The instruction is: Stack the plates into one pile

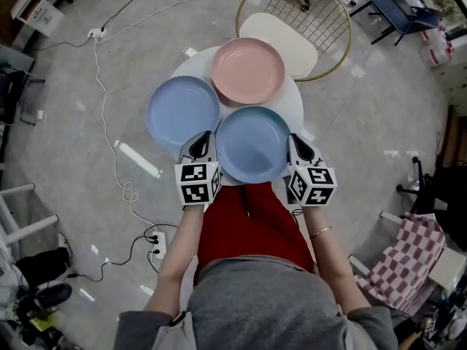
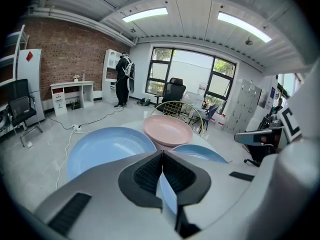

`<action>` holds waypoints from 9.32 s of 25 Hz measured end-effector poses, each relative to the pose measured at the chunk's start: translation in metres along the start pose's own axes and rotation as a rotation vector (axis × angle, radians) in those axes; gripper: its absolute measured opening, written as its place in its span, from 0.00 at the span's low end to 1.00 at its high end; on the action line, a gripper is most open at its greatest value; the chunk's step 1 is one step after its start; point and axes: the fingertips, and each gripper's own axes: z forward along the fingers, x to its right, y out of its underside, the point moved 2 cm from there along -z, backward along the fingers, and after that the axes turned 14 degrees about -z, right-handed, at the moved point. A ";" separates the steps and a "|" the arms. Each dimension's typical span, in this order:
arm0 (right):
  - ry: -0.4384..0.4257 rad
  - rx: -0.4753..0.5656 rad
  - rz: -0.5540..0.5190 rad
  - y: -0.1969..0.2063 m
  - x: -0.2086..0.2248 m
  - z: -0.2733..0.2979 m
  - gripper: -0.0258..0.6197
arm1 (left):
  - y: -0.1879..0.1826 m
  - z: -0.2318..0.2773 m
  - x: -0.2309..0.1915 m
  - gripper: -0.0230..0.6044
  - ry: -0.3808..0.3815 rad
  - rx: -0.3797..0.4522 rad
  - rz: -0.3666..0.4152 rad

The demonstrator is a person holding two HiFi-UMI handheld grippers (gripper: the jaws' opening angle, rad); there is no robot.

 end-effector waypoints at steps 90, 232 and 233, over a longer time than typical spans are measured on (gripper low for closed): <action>-0.234 -0.229 -0.167 0.058 0.006 0.040 0.16 | 0.093 -0.005 -0.008 0.17 -0.283 -0.155 -0.208; -0.249 -0.238 -0.027 -0.039 -0.143 0.163 0.23 | -0.042 0.003 -0.190 0.21 -0.310 -0.018 -0.310; -0.237 -0.229 -0.018 -0.042 -0.137 0.162 0.23 | -0.048 0.007 -0.185 0.21 -0.297 -0.017 -0.295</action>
